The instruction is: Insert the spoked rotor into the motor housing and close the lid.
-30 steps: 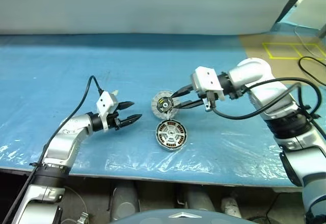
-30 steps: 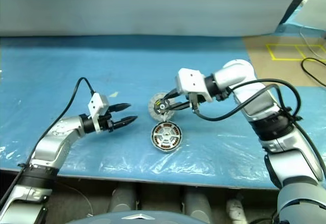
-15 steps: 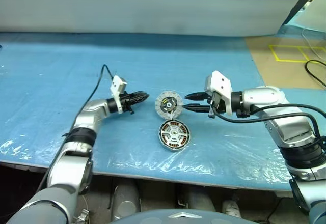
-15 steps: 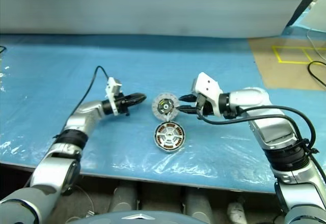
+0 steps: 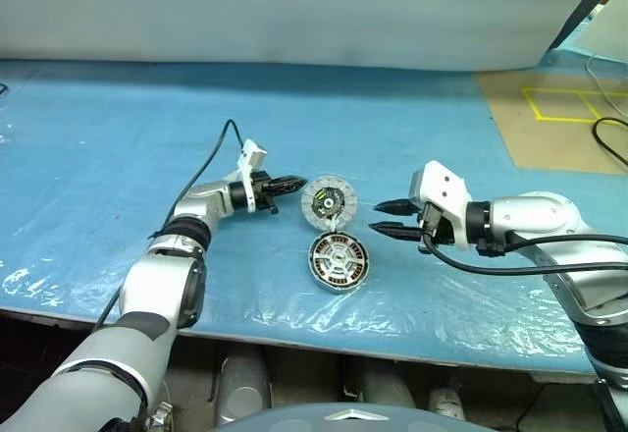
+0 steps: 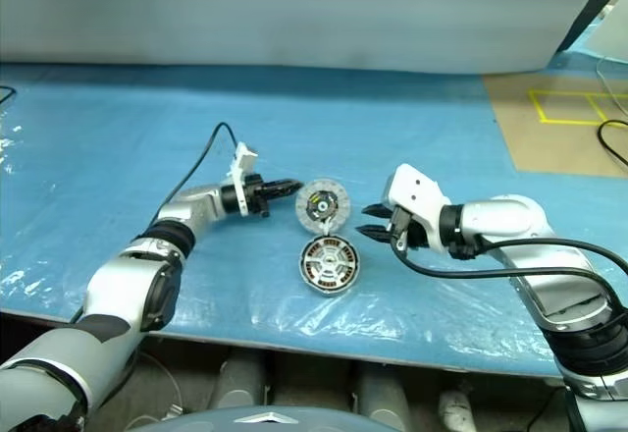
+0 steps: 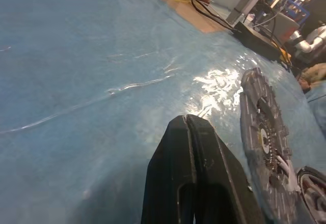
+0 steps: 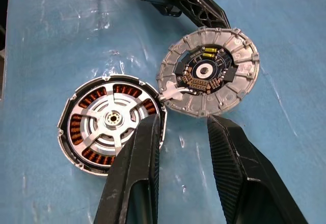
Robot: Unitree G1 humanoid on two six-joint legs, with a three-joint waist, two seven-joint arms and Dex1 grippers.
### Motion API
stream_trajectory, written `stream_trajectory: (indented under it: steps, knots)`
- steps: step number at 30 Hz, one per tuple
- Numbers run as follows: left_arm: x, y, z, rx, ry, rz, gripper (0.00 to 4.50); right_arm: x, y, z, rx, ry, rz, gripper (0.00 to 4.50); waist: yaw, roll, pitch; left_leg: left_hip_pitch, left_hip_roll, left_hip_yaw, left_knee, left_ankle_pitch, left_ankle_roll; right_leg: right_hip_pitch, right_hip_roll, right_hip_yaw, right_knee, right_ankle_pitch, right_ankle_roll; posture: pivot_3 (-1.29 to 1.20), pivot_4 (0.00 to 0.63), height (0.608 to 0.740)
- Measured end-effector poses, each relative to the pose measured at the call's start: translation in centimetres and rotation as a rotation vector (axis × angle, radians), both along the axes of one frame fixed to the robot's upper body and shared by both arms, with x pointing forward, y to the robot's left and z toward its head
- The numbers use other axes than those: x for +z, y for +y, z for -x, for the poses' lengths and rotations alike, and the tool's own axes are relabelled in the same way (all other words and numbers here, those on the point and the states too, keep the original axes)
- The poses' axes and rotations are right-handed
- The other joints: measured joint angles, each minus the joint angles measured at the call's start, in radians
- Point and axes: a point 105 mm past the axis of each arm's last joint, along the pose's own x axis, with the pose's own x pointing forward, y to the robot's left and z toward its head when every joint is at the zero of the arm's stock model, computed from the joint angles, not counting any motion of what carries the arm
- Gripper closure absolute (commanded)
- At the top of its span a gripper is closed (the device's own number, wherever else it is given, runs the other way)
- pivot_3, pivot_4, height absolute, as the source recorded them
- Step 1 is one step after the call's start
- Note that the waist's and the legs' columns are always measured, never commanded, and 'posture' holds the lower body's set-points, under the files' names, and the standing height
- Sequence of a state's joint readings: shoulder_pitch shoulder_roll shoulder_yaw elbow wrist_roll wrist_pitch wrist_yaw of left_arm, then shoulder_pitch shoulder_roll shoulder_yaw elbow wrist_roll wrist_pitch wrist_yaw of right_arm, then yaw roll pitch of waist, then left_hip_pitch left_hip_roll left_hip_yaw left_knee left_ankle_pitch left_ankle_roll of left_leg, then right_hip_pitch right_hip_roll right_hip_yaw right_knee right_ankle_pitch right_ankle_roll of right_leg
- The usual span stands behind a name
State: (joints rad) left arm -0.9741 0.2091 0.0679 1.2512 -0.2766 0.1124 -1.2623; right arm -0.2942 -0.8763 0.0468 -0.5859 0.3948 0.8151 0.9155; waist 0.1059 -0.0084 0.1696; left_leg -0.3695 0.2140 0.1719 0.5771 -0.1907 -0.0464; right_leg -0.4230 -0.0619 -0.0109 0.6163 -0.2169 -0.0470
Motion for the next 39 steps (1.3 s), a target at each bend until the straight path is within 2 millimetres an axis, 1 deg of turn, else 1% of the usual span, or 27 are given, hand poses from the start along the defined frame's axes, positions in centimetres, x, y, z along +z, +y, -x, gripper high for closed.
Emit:
stream_trajectory:
  steps: [3,5,9,13,16,21,26,32,34,35,37,39]
  knots:
    - [-0.6,-1.4,0.5,-0.045,0.037,-0.007,4.46,0.2,-0.6,0.3,-0.037,-0.010,0.013,2.98,0.001,0.000,0.000,0.000,-0.001,0.000,-0.001,0.000,0.000,0.001,0.000,0.000,-0.002,0.000,0.001,0.00,0.150,0.740]
    - [-0.7,-2.0,0.6,-0.053,0.050,-0.005,4.46,0.2,-1.0,0.4,-0.058,-0.010,0.021,2.98,0.000,0.000,0.000,-0.001,0.000,-0.001,-0.001,0.000,0.000,0.001,0.000,0.000,-0.004,0.001,0.002,0.00,0.150,0.740]
    - [0.5,-3.3,0.4,-0.076,0.038,0.015,4.46,0.2,-1.2,0.8,-0.076,-0.002,0.020,2.98,-0.001,-0.001,0.000,-0.001,0.000,-0.001,-0.002,0.000,0.000,0.002,0.000,-0.001,-0.006,0.002,0.004,0.00,0.150,0.740]
    - [0.8,-4.2,0.7,-0.114,0.033,0.037,4.46,0.1,-1.3,0.9,-0.087,-0.004,0.026,2.98,-0.001,-0.001,0.000,-0.001,-0.001,-0.001,-0.002,0.000,0.000,0.002,0.000,-0.001,-0.008,0.002,0.004,0.00,0.150,0.740]
    - [1.0,-4.8,1.4,-0.181,0.020,0.041,4.46,0.1,-1.6,0.8,-0.096,-0.012,0.045,2.98,0.000,-0.001,0.001,-0.001,-0.001,-0.001,-0.004,0.000,0.000,0.002,0.000,-0.001,-0.008,0.002,0.004,0.00,0.150,0.740]
    - [0.8,-6.0,3.1,-0.337,-0.008,0.010,4.46,0.3,-1.7,0.7,-0.096,-0.033,0.054,2.98,0.000,-0.001,0.001,-0.001,-0.002,-0.001,-0.005,0.000,0.001,0.002,-0.002,-0.001,-0.009,0.002,0.004,0.00,0.150,0.740]
    - [1.7,-6.9,4.4,-0.485,-0.069,0.016,4.46,0.4,-1.6,0.7,-0.093,-0.043,0.057,2.98,0.000,-0.001,0.001,0.000,-0.006,-0.001,-0.007,0.000,0.004,0.002,-0.006,-0.002,-0.009,0.002,0.004,0.00,0.150,0.740]
    - [2.9,-8.0,5.4,-0.605,-0.175,-0.021,4.46,0.4,-1.6,0.6,-0.091,-0.050,0.053,2.98,0.001,-0.001,0.001,-0.001,-0.008,-0.001,-0.008,0.001,0.007,0.002,-0.013,-0.003,-0.009,0.002,0.004,0.00,0.150,0.740]
    - [2.9,-7.9,6.1,-0.642,-0.213,-0.035,4.46,0.4,-1.6,0.6,-0.086,-0.048,0.051,2.98,-0.001,-0.001,0.001,-0.001,-0.008,0.000,-0.008,0.001,0.007,0.002,-0.013,-0.003,-0.009,0.002,0.004,0.00,0.150,0.740]
    - [2.6,-7.7,6.6,-0.664,-0.222,-0.046,4.46,0.4,-1.6,0.6,-0.083,-0.047,0.050,2.98,-0.002,-0.001,0.001,0.000,-0.007,0.000,-0.009,0.001,0.007,0.002,-0.013,-0.003,-0.008,0.002,0.004,0.00,0.150,0.740]
    - [1.4,-6.8,8.0,-0.714,-0.217,-0.076,4.46,0.4,-1.7,0.5,-0.076,-0.041,0.050,2.98,-0.004,-0.001,0.001,0.000,-0.007,0.000,-0.011,0.001,0.007,0.001,-0.013,-0.004,-0.008,0.002,0.004,0.00,0.150,0.740]
    - [0.7,-5.9,9.0,-0.751,-0.204,-0.093,4.46,0.3,-1.9,0.2,-0.076,-0.038,0.051,2.98,-0.003,0.000,0.001,0.000,-0.007,0.000,-0.011,0.001,0.007,0.001,-0.012,-0.005,-0.008,0.002,0.004,0.00,0.150,0.740]
